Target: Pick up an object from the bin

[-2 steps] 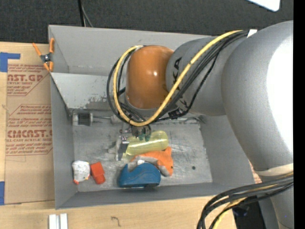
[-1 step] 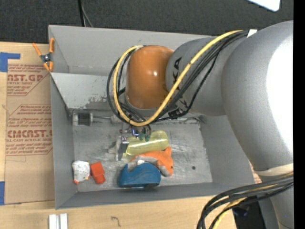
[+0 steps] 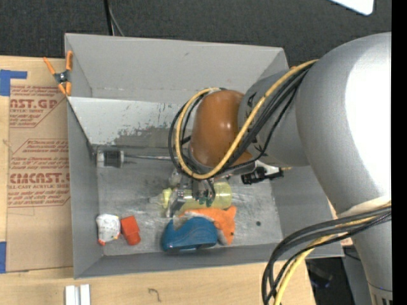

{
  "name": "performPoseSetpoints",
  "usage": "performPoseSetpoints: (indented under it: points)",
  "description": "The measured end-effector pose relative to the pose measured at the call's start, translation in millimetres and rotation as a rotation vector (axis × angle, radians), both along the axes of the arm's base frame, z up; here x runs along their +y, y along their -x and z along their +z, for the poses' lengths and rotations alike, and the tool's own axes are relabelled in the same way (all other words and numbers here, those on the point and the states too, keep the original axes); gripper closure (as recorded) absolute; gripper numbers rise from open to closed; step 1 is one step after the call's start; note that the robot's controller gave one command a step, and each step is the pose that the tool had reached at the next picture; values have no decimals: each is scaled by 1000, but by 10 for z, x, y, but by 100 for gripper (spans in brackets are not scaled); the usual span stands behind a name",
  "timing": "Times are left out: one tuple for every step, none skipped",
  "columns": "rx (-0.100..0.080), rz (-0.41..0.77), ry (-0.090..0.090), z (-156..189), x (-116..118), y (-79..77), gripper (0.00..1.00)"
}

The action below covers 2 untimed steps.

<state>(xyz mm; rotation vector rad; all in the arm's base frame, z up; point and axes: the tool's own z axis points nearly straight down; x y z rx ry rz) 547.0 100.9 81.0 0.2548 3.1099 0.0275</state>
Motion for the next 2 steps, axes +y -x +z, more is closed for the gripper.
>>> performPoseSetpoints:
  points:
    - [0, 0, 0, -2, 0, 2, 100]
    - [21, -2, 15, 1234, 42, -49, 100]
